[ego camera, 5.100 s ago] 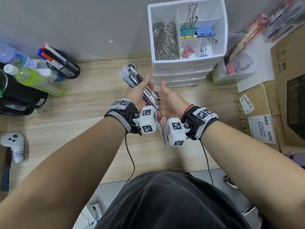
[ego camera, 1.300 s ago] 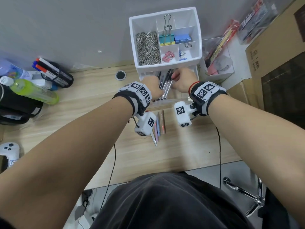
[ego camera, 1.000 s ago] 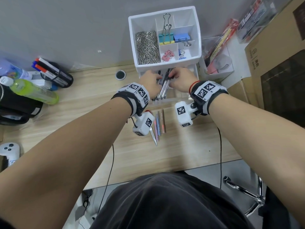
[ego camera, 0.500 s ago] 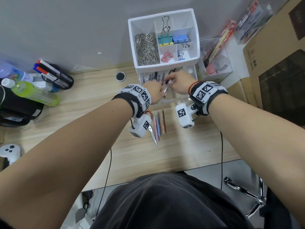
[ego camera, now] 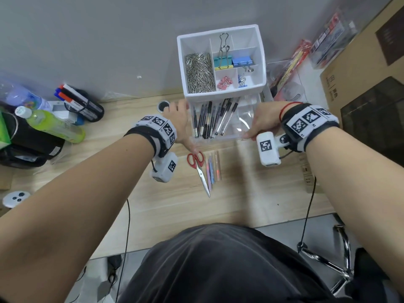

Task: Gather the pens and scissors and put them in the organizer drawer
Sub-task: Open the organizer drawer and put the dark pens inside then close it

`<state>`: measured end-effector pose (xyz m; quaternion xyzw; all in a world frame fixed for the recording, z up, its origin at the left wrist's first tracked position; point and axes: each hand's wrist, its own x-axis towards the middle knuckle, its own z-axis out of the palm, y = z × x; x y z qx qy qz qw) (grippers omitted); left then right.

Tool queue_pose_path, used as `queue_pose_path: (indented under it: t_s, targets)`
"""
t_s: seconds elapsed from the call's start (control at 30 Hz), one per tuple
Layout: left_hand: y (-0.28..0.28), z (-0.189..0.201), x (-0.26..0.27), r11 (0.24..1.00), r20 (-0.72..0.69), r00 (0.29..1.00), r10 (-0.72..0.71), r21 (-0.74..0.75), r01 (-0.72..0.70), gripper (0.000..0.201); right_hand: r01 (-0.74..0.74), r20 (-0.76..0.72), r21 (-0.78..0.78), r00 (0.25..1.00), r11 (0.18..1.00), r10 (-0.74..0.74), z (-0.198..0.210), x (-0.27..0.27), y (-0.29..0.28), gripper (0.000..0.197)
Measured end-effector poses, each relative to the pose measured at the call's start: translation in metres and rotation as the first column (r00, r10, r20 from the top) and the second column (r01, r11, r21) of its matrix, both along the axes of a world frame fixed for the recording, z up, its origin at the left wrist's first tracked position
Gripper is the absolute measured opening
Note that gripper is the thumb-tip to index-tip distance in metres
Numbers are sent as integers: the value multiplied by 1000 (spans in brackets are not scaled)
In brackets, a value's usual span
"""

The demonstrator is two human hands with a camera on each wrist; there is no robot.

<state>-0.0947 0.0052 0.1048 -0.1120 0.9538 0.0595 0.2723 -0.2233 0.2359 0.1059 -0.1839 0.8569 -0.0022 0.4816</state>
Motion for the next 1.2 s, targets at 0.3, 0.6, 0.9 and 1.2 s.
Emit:
queue_pose_path:
  t_s: [0.3, 0.6, 0.9, 1.2]
  targets:
    - [0, -17, -7, 877, -213, 909, 357, 413, -248, 154, 20, -88, -175, 996, 984, -36, 27, -3, -1, 30]
    - [-12, -16, -36, 939, -333, 908, 255, 309, -150, 67, 138, -68, -487, 978, 862, -195, -3, -2, -13, 47]
    - [-16, -29, -42, 966, -443, 869, 221, 221, -133, 49, 193, -88, -606, 948, 772, -306, -26, -12, -9, 42]
    - [-17, -37, -32, 960, -507, 830, 232, 255, -112, 54, 435, 49, -441, 885, 785, -463, -75, 2, -12, 13]
